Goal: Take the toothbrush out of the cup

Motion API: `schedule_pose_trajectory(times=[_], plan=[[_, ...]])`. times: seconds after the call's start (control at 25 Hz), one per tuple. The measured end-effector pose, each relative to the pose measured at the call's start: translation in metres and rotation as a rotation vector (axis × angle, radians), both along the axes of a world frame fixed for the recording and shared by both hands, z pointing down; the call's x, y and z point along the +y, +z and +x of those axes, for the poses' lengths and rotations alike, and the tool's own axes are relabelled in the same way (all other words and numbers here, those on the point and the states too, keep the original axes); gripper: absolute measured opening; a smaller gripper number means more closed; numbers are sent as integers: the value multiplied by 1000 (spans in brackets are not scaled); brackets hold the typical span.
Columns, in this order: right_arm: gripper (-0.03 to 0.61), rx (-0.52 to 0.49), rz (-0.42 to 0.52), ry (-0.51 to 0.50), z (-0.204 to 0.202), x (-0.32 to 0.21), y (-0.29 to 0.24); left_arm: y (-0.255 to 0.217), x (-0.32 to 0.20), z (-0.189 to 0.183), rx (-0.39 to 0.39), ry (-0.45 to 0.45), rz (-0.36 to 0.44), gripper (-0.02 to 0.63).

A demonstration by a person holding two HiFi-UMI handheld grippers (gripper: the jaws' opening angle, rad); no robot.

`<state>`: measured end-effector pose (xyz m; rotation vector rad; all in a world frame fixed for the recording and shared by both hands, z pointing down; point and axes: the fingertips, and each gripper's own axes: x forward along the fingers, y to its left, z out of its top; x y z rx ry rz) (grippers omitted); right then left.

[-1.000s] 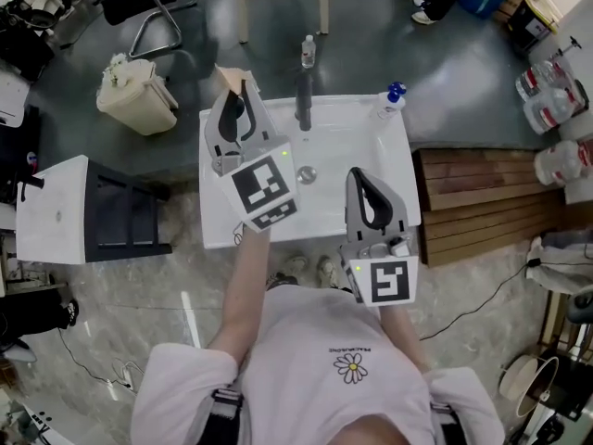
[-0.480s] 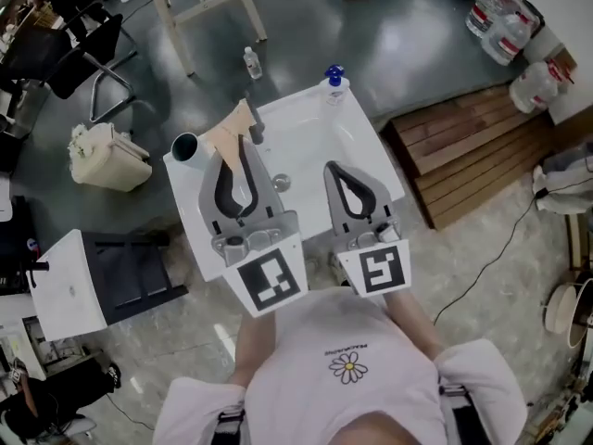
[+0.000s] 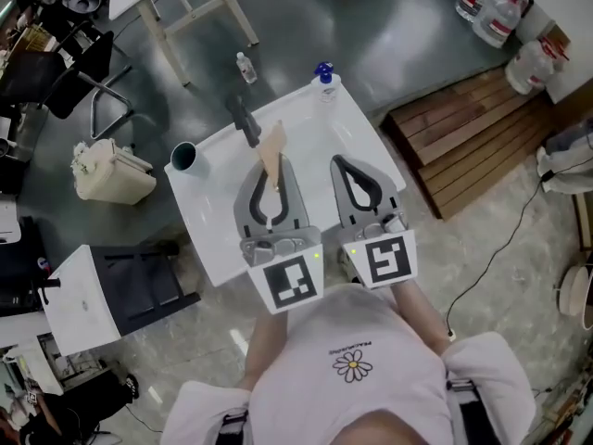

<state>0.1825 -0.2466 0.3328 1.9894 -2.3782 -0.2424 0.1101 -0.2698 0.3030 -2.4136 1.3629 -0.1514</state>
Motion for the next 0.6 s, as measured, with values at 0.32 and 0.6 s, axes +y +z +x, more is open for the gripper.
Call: schedule_pose_trajectory(times=[0.32, 0.6], plan=[[12, 14, -4, 15, 0, 3, 0, 6, -5, -15, 223, -69, -80, 41], [12, -6, -12, 22, 1, 4, 1, 15, -5, -20, 209, -77, -77, 41]])
